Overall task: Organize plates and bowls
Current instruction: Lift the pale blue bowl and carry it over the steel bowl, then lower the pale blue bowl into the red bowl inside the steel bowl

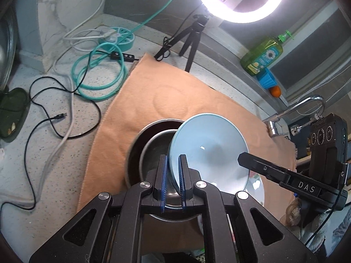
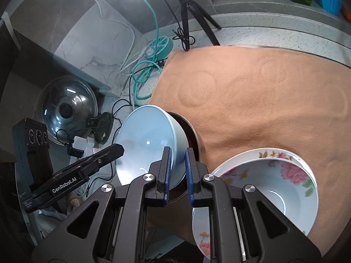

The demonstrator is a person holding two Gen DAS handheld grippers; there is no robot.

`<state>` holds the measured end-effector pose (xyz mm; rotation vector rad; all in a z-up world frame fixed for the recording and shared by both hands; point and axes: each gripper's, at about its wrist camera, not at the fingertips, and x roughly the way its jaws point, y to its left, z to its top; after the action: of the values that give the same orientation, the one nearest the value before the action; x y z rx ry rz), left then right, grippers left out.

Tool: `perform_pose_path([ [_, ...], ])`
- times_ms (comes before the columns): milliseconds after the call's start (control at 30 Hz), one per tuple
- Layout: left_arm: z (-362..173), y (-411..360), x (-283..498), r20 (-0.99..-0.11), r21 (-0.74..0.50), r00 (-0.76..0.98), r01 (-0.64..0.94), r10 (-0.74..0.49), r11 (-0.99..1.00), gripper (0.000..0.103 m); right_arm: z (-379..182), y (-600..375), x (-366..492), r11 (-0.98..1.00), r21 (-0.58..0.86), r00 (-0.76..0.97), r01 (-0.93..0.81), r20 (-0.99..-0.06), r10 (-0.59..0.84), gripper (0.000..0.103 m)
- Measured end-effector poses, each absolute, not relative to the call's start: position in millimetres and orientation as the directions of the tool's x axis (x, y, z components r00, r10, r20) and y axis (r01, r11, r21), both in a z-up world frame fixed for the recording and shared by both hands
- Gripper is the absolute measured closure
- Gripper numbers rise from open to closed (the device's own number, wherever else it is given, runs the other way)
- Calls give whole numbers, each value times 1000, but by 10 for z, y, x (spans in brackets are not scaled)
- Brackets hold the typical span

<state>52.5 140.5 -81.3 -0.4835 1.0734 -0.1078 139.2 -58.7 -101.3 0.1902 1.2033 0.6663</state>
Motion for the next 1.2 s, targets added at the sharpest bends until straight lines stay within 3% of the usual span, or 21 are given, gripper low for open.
perform_pose_path([
  [1200,-1016,1541,517,-851,-398,438,-181,-288,899,95,-1300,-309,1396,808,395,158,-437,-851,501,88],
])
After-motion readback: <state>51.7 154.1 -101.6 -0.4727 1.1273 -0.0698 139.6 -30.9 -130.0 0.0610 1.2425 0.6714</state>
